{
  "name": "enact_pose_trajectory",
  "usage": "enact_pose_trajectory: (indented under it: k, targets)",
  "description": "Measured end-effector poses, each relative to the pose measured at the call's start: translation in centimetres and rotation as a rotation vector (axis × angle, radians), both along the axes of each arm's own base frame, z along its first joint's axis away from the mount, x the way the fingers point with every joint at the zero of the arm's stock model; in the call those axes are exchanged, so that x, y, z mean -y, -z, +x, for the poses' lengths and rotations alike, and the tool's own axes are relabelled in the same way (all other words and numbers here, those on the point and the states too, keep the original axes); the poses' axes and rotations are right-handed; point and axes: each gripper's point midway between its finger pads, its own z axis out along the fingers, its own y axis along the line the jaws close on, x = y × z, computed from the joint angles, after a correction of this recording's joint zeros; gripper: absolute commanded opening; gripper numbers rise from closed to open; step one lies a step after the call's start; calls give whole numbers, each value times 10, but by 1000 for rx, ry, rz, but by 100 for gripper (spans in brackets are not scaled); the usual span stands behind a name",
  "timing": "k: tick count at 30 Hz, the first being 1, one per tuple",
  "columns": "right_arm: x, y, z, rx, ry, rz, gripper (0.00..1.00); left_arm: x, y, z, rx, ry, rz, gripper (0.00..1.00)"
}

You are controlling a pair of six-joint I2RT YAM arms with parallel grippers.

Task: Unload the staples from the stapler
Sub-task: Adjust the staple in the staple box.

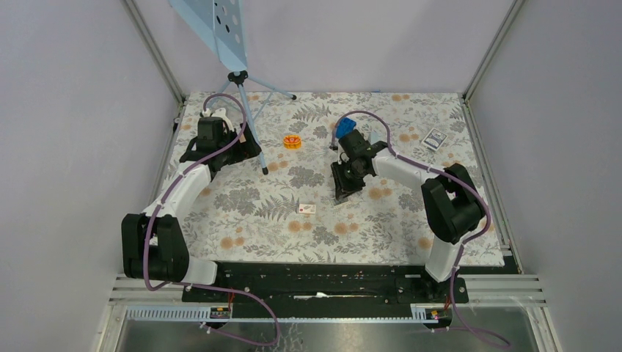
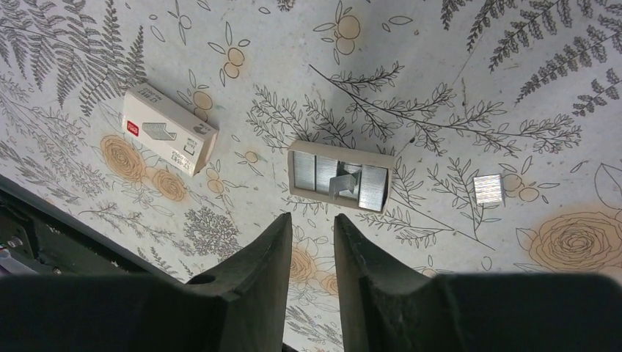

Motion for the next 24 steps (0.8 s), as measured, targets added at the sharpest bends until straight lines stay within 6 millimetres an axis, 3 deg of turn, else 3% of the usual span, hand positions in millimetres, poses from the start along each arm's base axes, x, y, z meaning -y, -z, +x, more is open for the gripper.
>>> enact_pose_trajectory:
  k: [13,24]
  targets:
    - [2,18,-2,-42,15,-20,31,1,0,0,0,6,-4,93]
    - [0,24,-2,-64,20,-11,21,1,0,0,1,7,-2,93]
